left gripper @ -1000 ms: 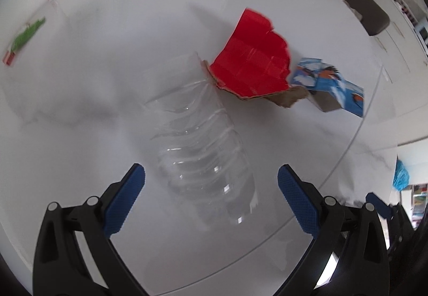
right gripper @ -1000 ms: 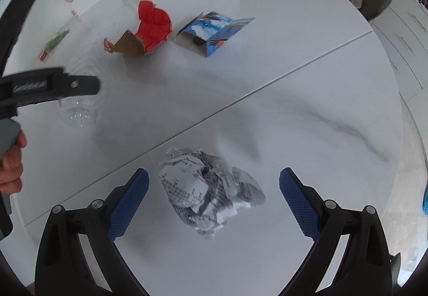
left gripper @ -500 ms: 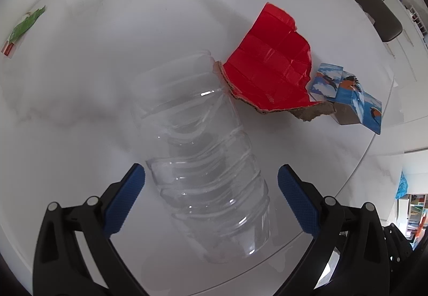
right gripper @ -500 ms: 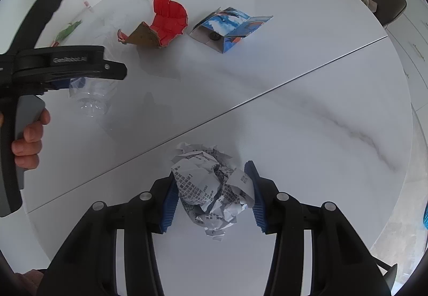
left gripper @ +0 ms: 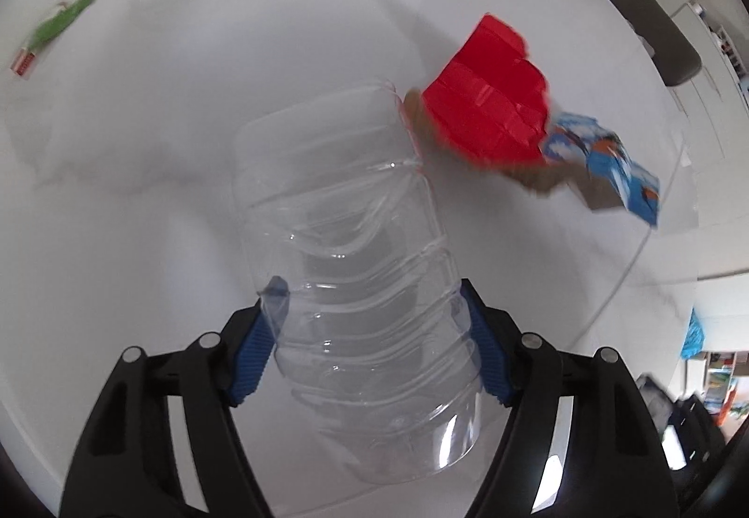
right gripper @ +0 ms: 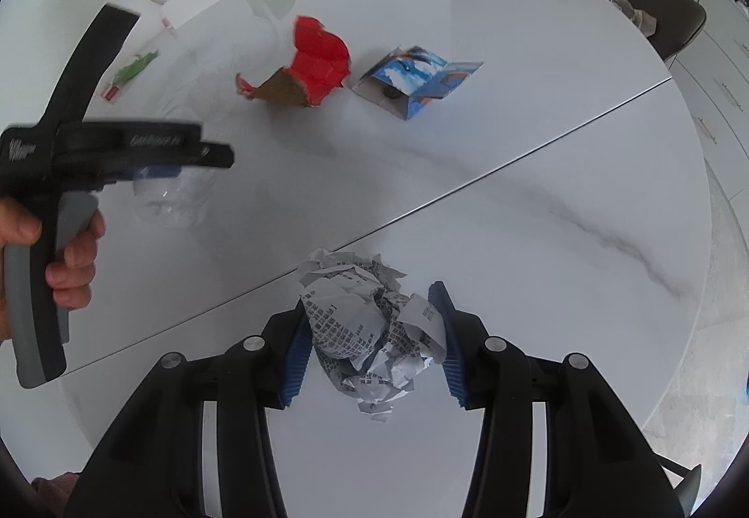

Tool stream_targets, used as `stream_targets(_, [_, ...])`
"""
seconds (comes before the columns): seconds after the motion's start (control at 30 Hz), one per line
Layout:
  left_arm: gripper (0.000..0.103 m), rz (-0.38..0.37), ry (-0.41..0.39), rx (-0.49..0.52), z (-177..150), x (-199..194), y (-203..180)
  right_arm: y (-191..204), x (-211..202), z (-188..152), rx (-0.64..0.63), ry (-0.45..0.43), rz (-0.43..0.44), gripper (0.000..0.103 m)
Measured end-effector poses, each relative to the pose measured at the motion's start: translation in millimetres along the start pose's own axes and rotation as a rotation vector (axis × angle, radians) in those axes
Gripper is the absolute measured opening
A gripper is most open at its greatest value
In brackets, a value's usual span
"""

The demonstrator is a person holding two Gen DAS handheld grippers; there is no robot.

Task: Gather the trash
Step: 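Carry the bottle and paper to the wastebasket and release both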

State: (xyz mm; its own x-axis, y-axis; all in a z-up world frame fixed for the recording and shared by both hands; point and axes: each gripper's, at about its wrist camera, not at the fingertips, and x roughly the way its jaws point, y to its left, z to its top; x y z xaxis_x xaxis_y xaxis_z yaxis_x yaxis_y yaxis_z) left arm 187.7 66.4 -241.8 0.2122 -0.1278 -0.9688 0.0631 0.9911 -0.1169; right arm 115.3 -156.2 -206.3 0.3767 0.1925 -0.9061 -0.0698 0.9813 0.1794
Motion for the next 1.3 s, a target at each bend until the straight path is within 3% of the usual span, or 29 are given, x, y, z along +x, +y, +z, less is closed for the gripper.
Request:
stream_targets(0.2, [0.070,-0.022,-0.056,0.161,-57,-51,-22,-13,-43,-33,0.053,-0.072,-0.010,0.048])
stream_targets(0.37, [0.070,-0.142,-0.054,0.327,-102,-83,-76,-41,-81,-90,0.152,-0.110,-0.063,0.048])
stream_targets(0.53, [0.070,-0.262,0.009,0.517,-171,-85,-159,-85,-115,-171,0.302,-0.120,-0.140,0.048])
stream_targets(0.7, [0.070,-0.302,0.066,0.716,-220,-75,-230,-129,-133,-256,0.439,-0.078,-0.213,0.048])
stream_targets(0.9, [0.070,-0.312,0.098,0.864,-266,-63,-286,-171,-128,-316,0.534,-0.036,-0.242,0.050])
stream_targets(0.97, [0.070,-0.296,0.112,0.886,-273,-55,-299,-183,-120,-325,0.540,-0.026,-0.231,0.055])
stream_targets(1.03, [0.070,-0.280,0.129,0.899,-284,-52,-308,-192,-109,-330,0.536,-0.003,-0.226,0.077])
stream_targets(1.07, [0.070,-0.272,0.133,0.899,-288,-49,-311,-195,-105,-332,0.534,0.005,-0.240,0.081])
stream_targets(1.3, [0.070,-0.258,0.152,0.912,-301,-40,-330,-211,-109,-339,0.513,0.008,-0.277,0.089])
